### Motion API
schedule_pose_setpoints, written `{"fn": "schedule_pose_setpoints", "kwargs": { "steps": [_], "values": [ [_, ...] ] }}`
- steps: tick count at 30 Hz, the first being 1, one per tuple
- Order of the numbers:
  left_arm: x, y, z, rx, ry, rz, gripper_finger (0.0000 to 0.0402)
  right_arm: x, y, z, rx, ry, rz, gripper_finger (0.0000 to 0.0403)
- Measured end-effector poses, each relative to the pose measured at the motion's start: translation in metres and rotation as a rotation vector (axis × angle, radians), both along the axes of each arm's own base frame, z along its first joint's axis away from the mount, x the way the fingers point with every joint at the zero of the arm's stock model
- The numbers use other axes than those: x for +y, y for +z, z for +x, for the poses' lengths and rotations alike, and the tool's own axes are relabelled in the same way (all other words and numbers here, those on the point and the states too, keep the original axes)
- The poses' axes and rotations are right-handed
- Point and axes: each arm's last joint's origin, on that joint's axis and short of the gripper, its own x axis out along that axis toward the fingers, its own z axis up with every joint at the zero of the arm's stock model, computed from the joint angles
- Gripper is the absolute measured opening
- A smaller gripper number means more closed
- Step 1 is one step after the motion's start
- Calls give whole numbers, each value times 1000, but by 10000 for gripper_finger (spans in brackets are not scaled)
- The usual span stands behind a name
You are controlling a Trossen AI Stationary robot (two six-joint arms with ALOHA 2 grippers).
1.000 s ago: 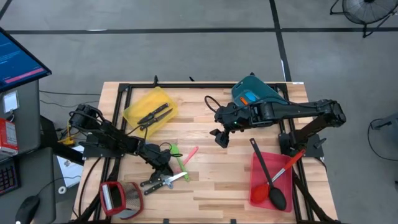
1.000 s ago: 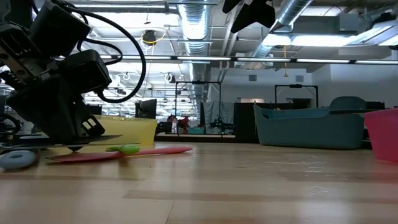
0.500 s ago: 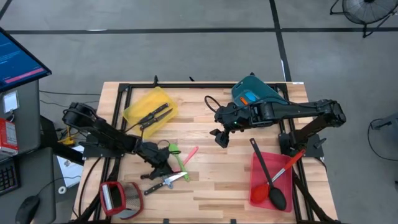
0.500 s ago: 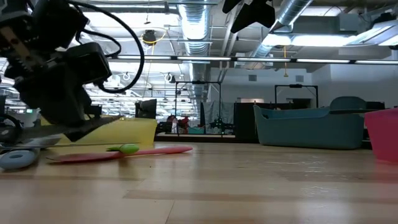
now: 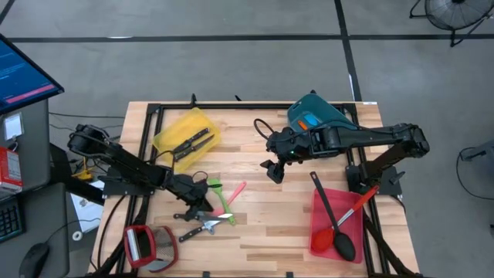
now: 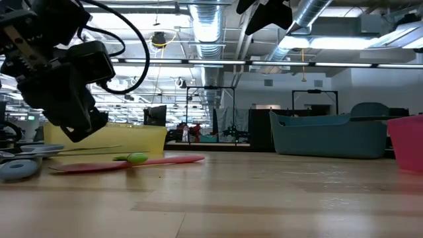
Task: Pick & Place Kitchen Items
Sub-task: Put the left silver knife into the yellow bin
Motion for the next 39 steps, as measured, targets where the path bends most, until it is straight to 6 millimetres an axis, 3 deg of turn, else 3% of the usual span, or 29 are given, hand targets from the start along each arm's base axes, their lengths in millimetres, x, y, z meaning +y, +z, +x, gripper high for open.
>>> {"fn": "schedule_pose_setpoints", "kwargs": {
  "steps": [6,11,18,22,26,32,39],
  "values": [
    [-2,-1,-3,-3,-122,-13,33,0,0,0,0,0,0,291],
    [-8,-1,-6,20,-235,-79,95,0,0,0,0,1,0,291],
    [-19,-2,-11,122,-246,-155,178,0,0,0,0,2,-1,291],
    [-31,15,-4,136,-306,-224,179,-1,0,0,1,-1,-2,291],
    [-34,37,-2,112,-355,-183,166,-2,0,0,2,2,-8,291],
    [-28,55,-24,260,-343,-86,159,-4,0,0,4,0,-12,291],
    [-34,76,-47,394,-227,168,159,-4,0,0,4,0,-11,291]
  ]
}}
